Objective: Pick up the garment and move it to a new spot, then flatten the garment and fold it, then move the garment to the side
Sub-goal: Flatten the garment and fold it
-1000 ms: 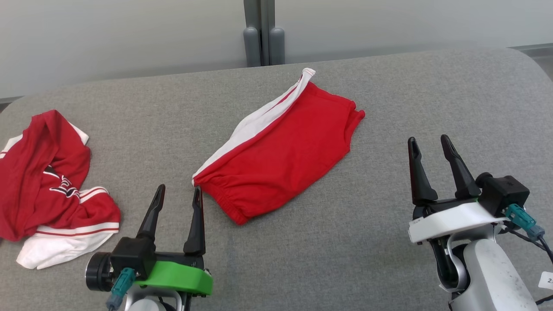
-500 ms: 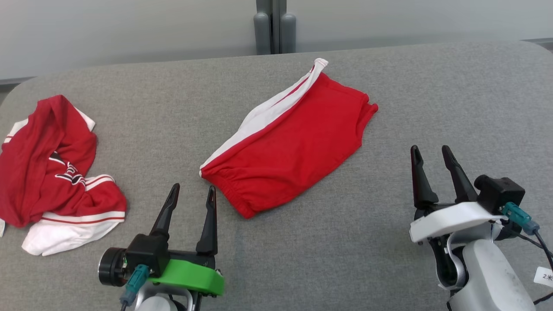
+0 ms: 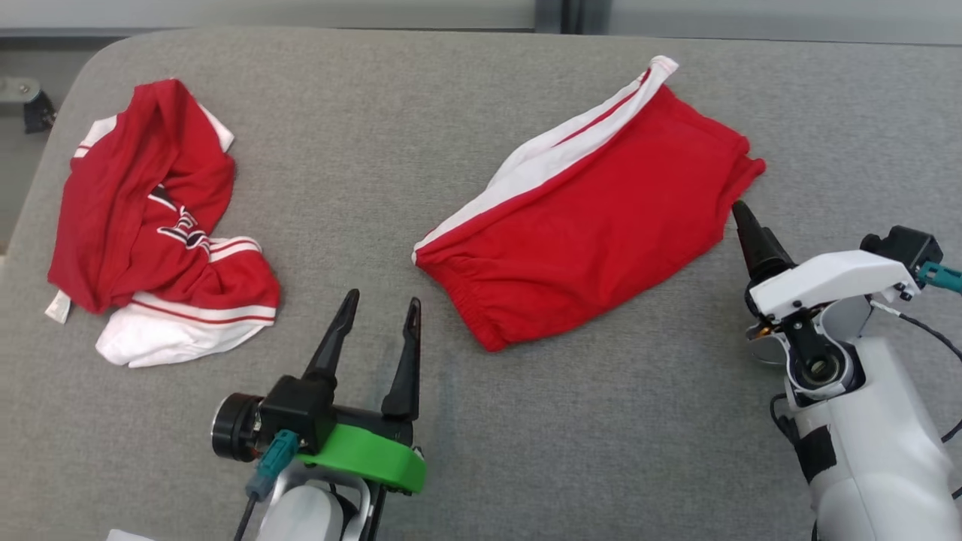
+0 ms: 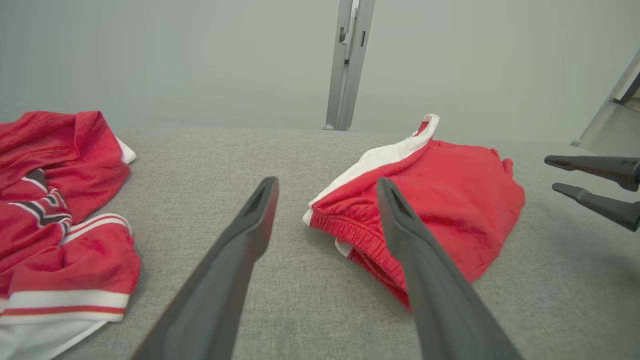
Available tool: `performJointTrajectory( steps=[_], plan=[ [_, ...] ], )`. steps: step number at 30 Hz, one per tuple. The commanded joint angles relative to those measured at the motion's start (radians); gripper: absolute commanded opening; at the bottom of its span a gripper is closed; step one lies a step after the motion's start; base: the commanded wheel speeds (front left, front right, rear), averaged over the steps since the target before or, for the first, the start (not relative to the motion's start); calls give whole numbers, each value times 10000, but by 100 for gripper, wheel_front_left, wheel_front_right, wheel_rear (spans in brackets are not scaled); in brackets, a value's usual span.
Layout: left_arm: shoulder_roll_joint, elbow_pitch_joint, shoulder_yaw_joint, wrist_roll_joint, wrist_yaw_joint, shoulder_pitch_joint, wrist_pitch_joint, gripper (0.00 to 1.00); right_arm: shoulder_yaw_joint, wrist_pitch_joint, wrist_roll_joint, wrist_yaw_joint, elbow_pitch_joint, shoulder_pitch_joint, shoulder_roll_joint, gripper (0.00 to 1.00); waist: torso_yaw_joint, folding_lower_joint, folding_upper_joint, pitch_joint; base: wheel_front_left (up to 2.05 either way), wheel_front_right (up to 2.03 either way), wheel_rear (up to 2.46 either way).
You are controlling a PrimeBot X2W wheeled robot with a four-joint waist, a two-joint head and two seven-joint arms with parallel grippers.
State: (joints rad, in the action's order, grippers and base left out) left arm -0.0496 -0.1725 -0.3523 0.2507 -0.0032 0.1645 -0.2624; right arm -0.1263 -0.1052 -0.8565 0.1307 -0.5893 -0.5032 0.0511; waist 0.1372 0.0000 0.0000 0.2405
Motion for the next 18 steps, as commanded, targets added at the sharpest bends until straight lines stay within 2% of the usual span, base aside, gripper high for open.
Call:
performJointTrajectory(
  steps=[1, 10, 18],
  plan=[
    [-21, -53, -97, 37, -26, 211, -36, 100, -191, -137, -71, -1, -253, -223, 124, 100, 741, 0, 0, 529, 0, 0, 0],
    [-19, 98, -435, 375, 212, 404, -36, 100, -1143, -433, 144, 2, -2306, -1363, 379, 100, 1690, 0, 0, 792, 0, 0, 0],
    [-17, 252, -611, 637, 416, 546, -34, 100, -1318, -1063, 397, 2, -3436, -2170, 648, 100, 2320, 0, 0, 1031, 0, 0, 0]
  ],
)
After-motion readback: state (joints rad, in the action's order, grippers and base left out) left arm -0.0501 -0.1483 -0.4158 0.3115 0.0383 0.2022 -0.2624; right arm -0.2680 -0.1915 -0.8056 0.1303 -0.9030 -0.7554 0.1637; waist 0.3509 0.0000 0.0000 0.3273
